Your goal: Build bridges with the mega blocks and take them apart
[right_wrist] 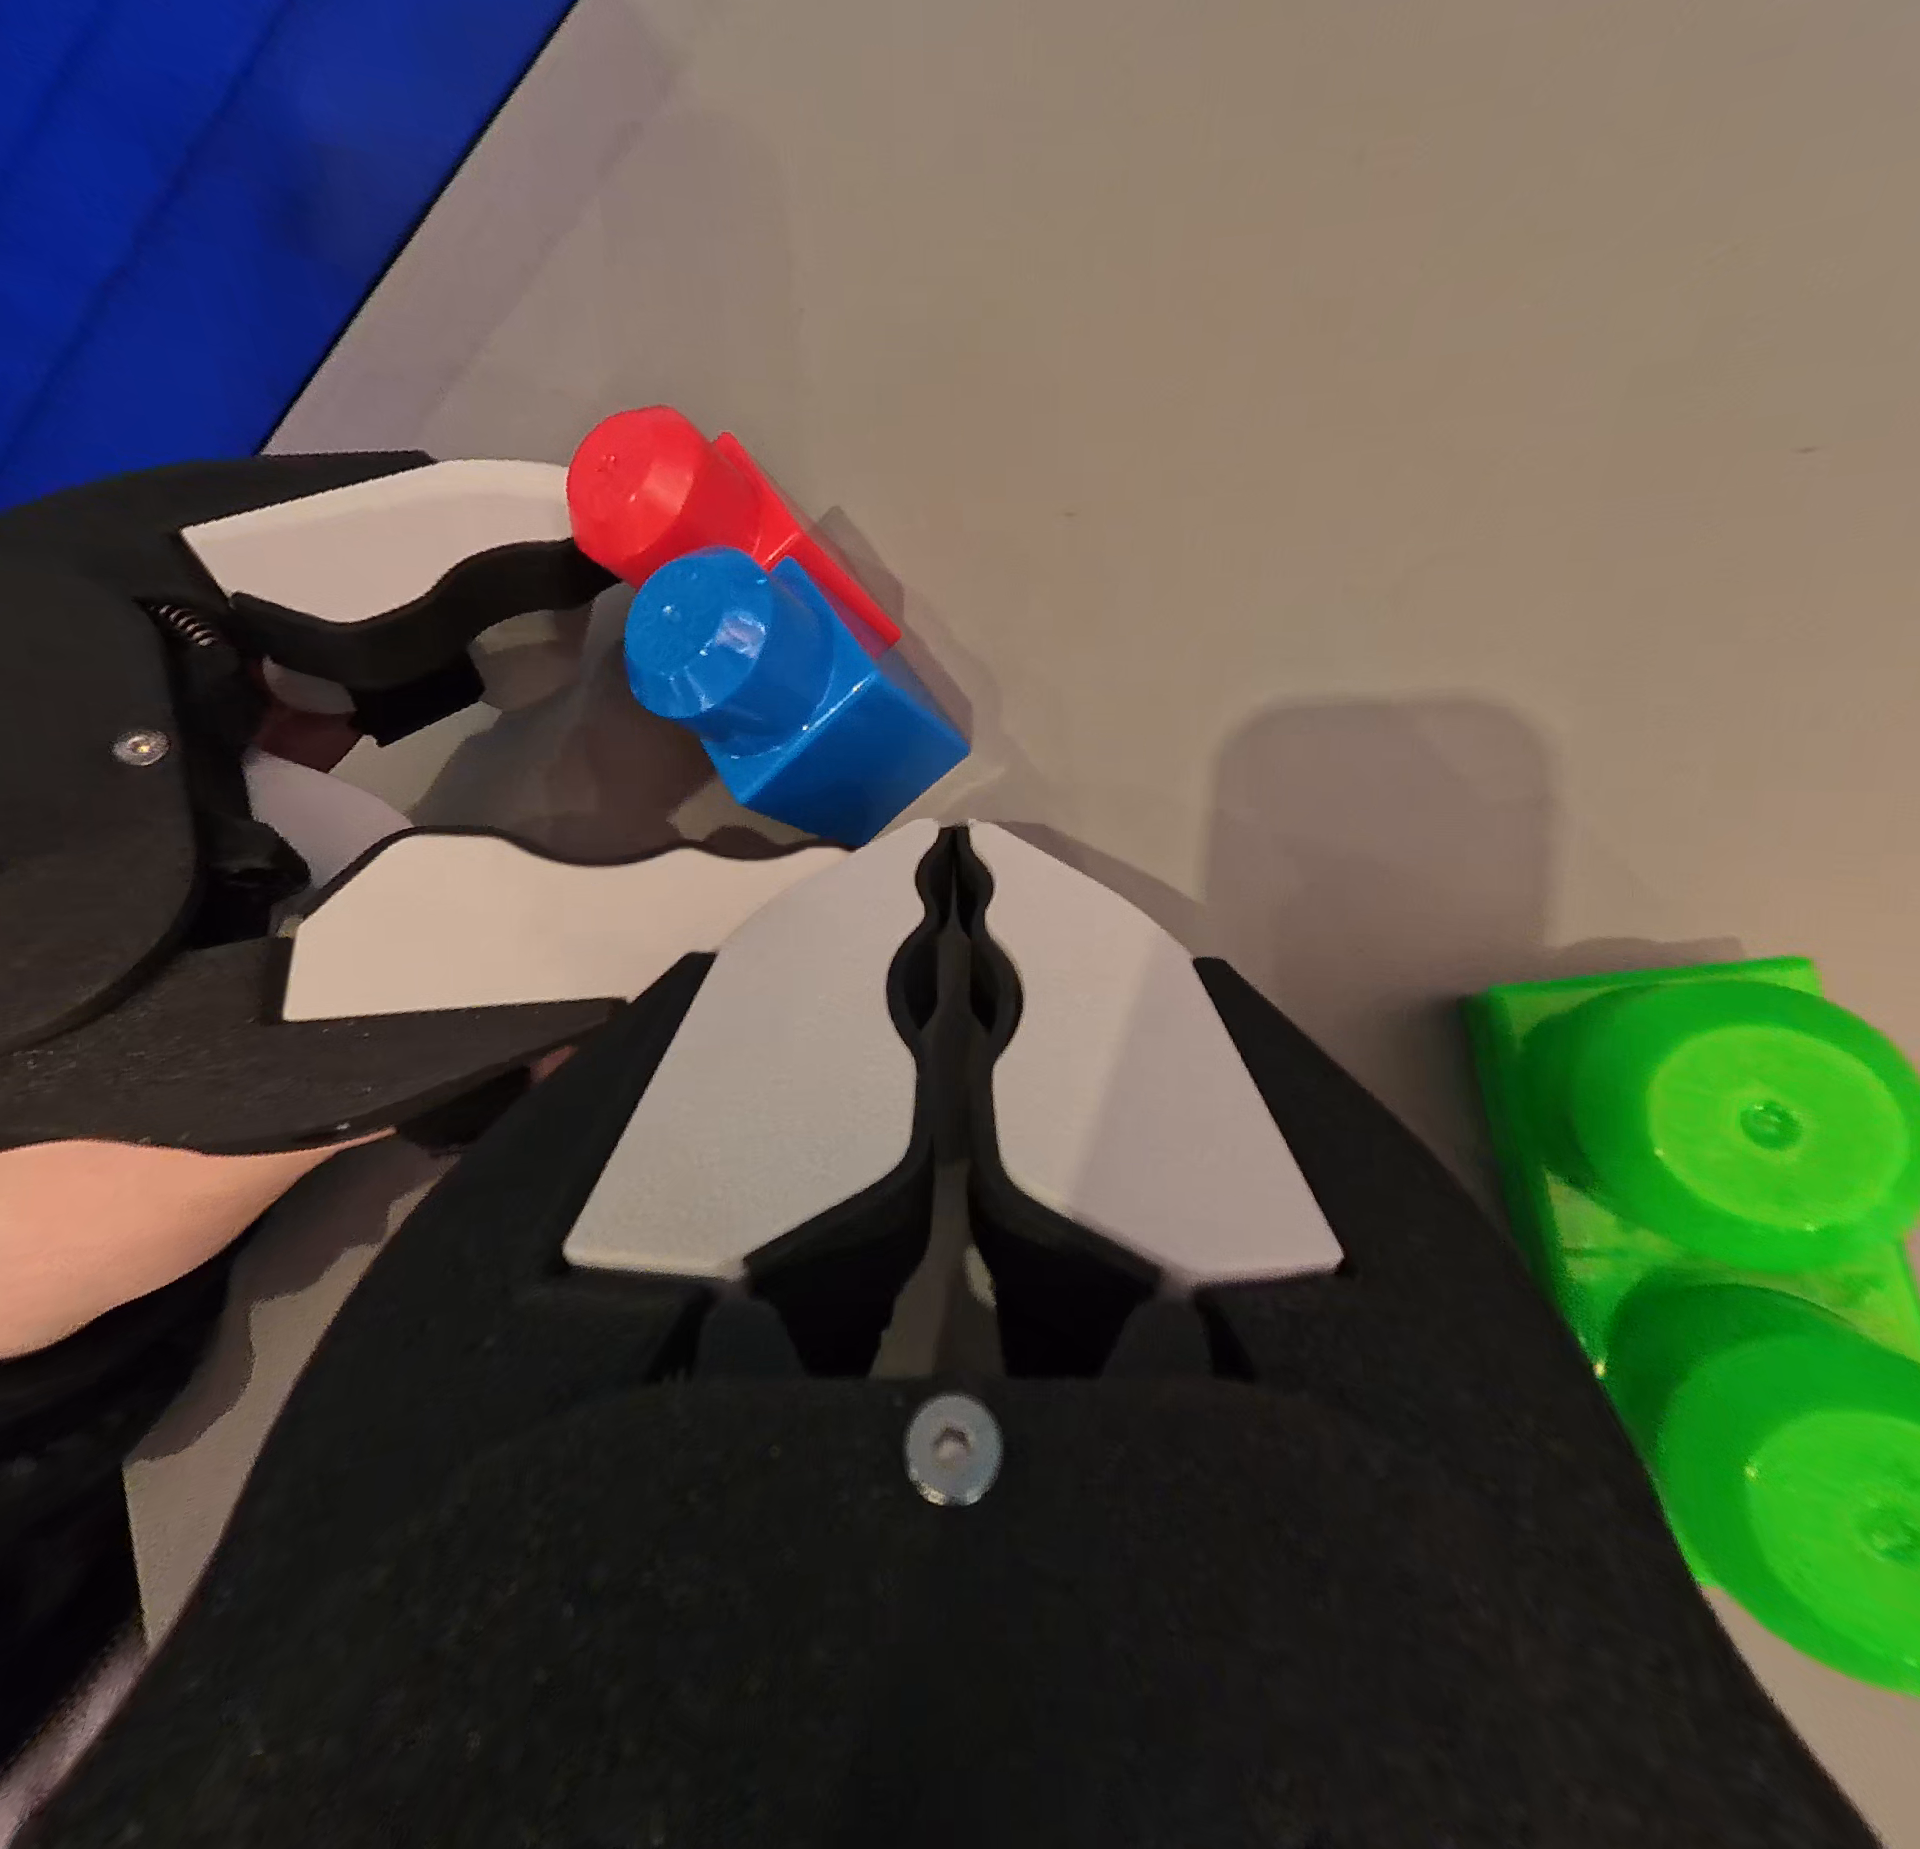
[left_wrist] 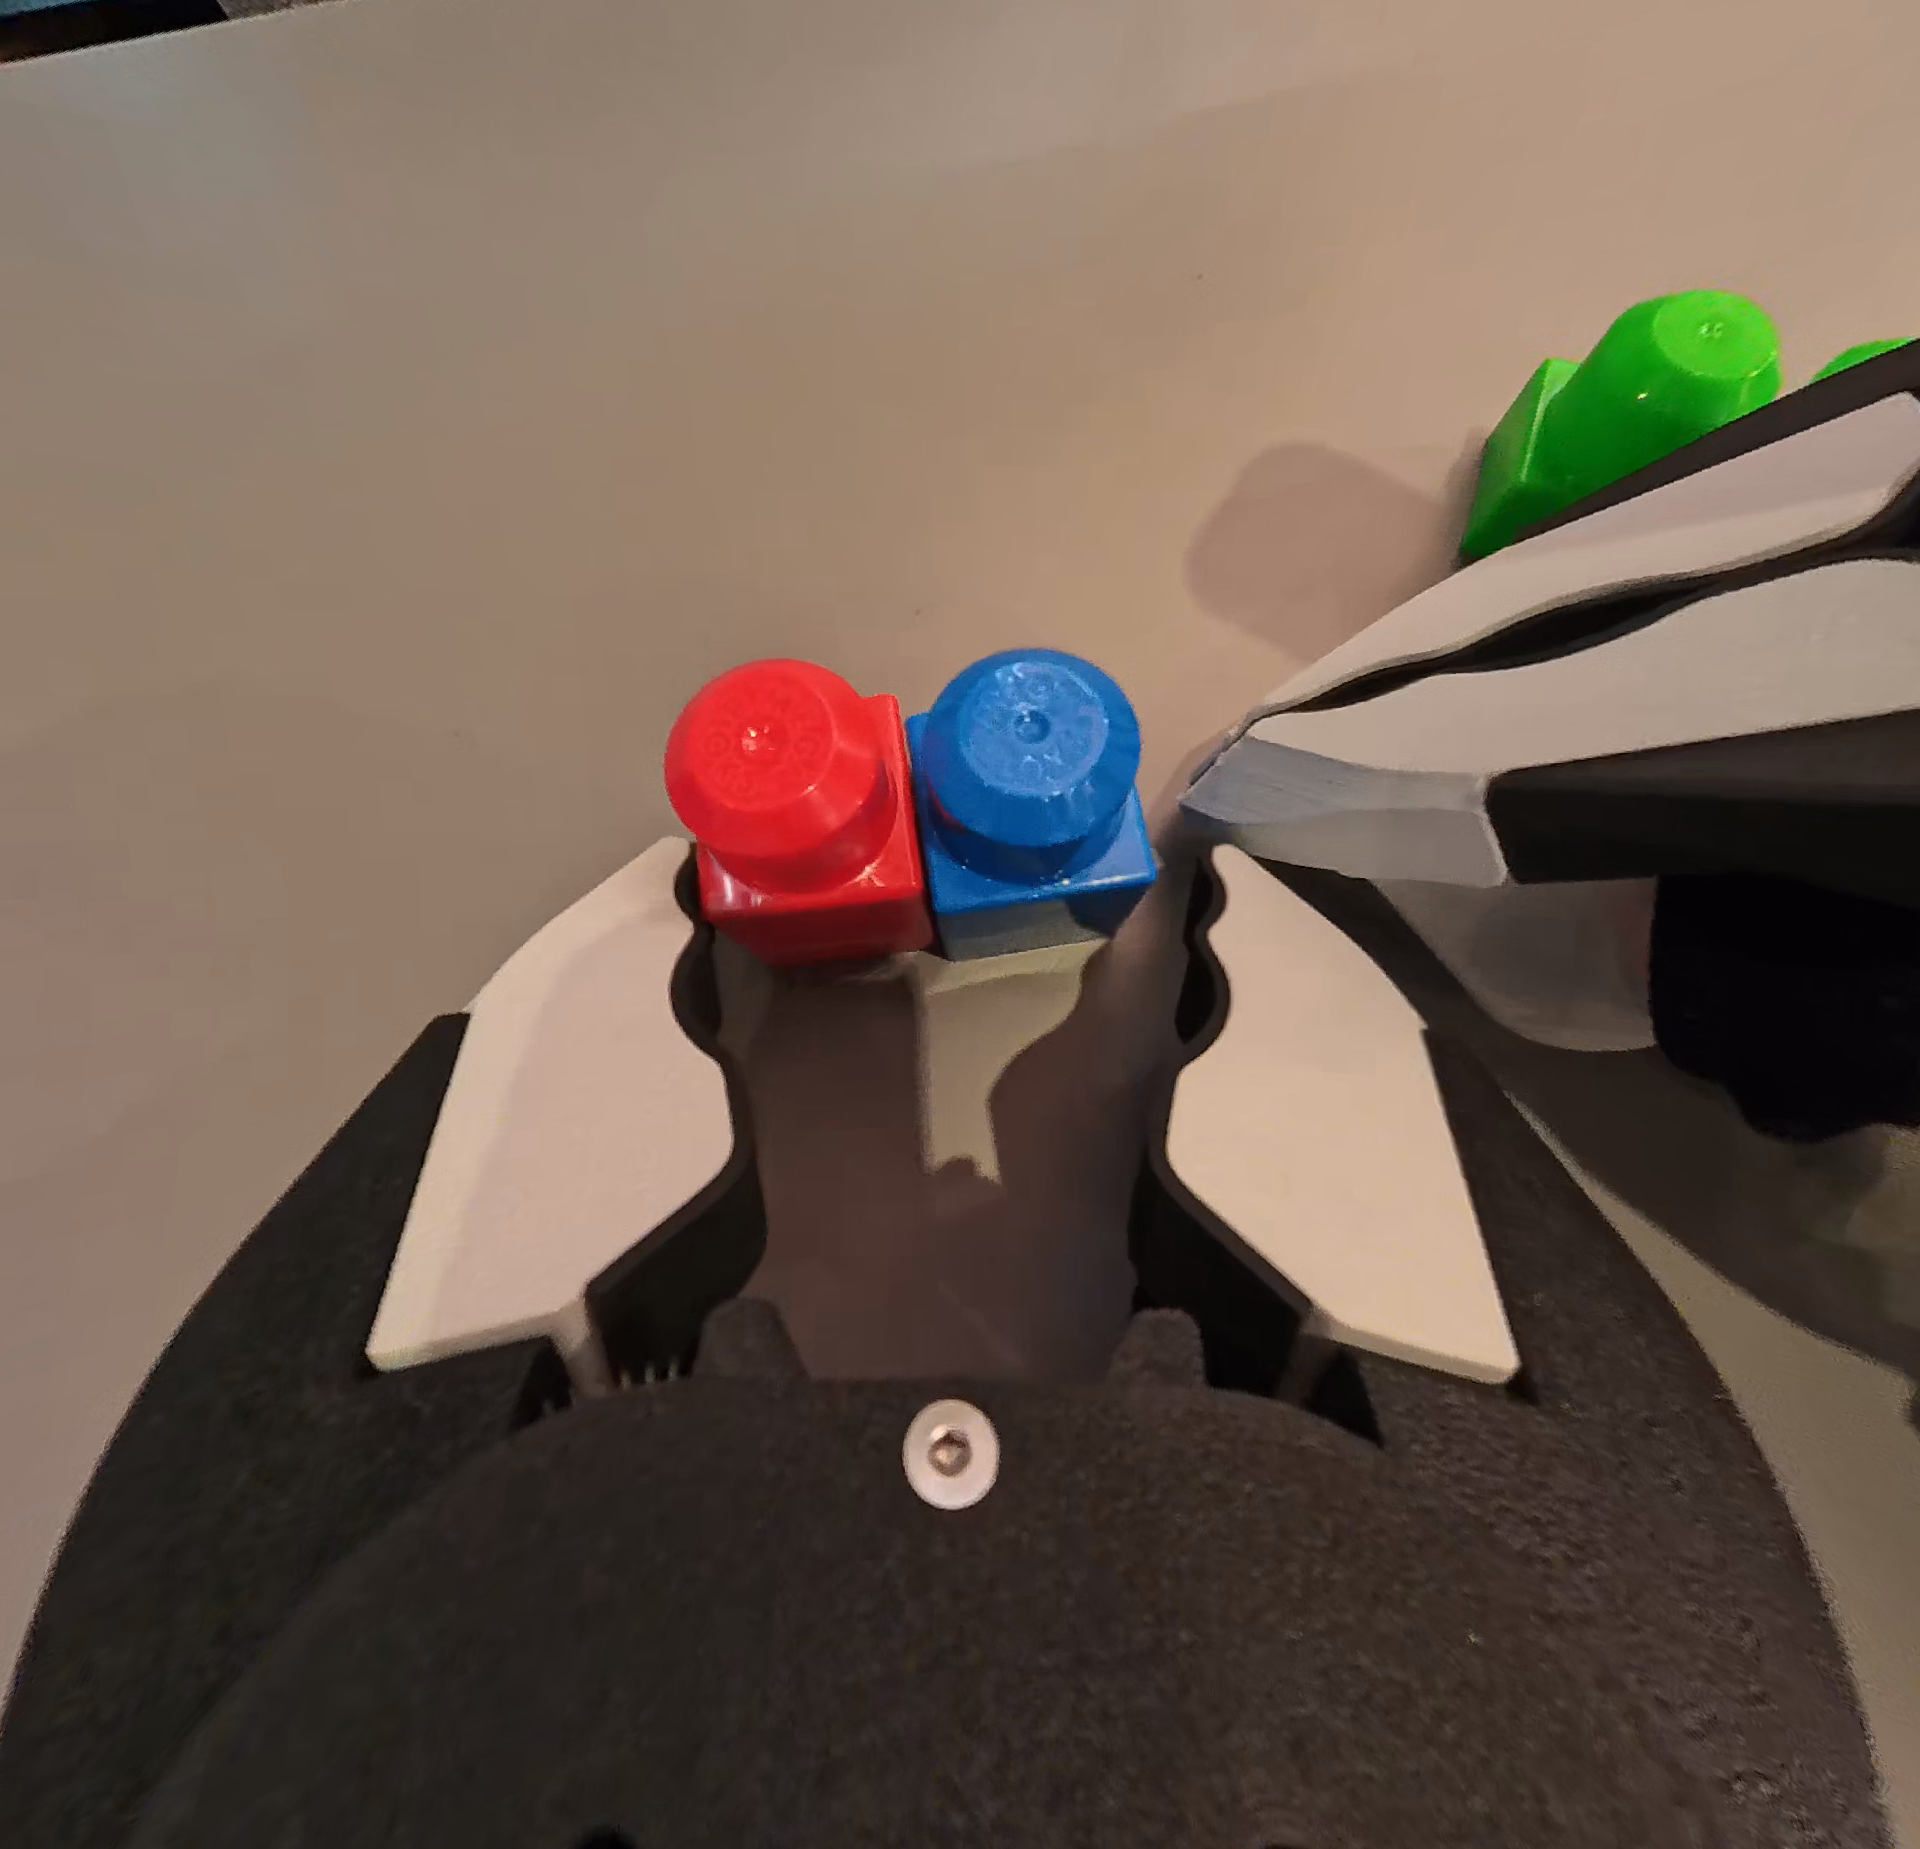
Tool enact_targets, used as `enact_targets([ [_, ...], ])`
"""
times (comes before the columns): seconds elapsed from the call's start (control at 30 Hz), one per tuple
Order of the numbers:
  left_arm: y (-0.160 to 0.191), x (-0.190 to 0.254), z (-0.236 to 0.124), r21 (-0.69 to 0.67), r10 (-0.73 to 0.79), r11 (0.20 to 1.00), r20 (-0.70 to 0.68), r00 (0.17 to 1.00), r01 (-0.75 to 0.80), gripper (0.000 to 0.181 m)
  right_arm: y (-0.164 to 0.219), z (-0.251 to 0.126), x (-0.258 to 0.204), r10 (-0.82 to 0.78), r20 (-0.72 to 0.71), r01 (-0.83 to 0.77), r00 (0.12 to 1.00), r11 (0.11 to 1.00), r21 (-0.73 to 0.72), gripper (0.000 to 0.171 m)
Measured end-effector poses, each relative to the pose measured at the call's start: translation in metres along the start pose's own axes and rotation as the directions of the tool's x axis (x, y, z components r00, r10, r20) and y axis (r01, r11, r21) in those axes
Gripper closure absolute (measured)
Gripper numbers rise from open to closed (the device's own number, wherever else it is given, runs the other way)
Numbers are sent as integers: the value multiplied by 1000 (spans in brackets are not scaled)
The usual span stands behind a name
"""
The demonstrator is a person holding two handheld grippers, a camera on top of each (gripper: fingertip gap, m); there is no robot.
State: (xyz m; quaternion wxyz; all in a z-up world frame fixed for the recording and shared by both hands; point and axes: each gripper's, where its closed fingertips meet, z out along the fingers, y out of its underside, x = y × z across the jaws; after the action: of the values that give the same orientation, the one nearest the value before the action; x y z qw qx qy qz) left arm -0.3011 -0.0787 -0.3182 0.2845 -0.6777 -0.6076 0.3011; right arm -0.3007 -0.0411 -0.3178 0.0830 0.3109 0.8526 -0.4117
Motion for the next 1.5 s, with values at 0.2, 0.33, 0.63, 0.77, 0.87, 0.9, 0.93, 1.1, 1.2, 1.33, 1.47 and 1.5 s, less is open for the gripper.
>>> enact_targets([
  [0.2, -2, -3, 4, -6, -16, 1000, 15, 1000, 16, 99, 0, -1, 1, 16, 13, -16, 1000, 1000, 6, 171],
  [0.33, -2, -5, 5, -8, -13, 1000, 20, 1000, 13, 101, 0, -1, 1, 14, 13, -14, 1000, 1000, 3, 171],
  [0.63, -3, -4, 5, -3, 10, 1000, 12, 1000, -10, 102, 1, -2, 2, 23, 16, -23, 1000, 1000, 7, 171],
  [0.77, -2, -5, 2, 9, 41, 999, -8, 999, -41, 102, -1, -2, 3, 23, 3, -23, 1000, 1000, 19, 170],
  [0.87, 3, -6, -4, 11, 92, 996, -46, 995, -91, 102, -4, -2, 4, 19, -16, -18, 1000, 999, 42, 169],
  [0.9, 6, -2, -7, 15, 124, 992, -87, 988, -123, 102, -5, -2, 5, 15, -26, -14, 1000, 999, 49, 169],
  [0.93, 11, 0, -12, 15, 156, 988, -120, 980, -156, 102, -6, -1, 5, 9, -32, -7, 999, 999, 52, 169],
  [1.1, 35, 1, -38, 50, 293, 956, -269, 918, -290, 102, -1, 12, -25, -151, 71, 150, 986, 989, 14, 168],
  [1.2, 40, -5, -46, 65, 273, 962, -312, 910, -267, 102, 5, 20, -38, -294, 53, 296, 954, 955, -30, 169],
  [1.33, 33, -9, -49, 96, 224, 974, -348, 910, -203, 96, 3, 26, -43, -439, -40, 438, 897, 898, -47, 171],
  [1.47, 40, -6, -44, 43, 234, 972, -330, 915, -233, 78, -5, 33, -46, -524, -81, 525, 848, 851, -19, 171],
  [1.5, 41, -5, -44, 42, 244, 969, -316, 917, -244, 78, -4, 35, -45, -534, -82, 533, 842, 845, -30, 171],
])
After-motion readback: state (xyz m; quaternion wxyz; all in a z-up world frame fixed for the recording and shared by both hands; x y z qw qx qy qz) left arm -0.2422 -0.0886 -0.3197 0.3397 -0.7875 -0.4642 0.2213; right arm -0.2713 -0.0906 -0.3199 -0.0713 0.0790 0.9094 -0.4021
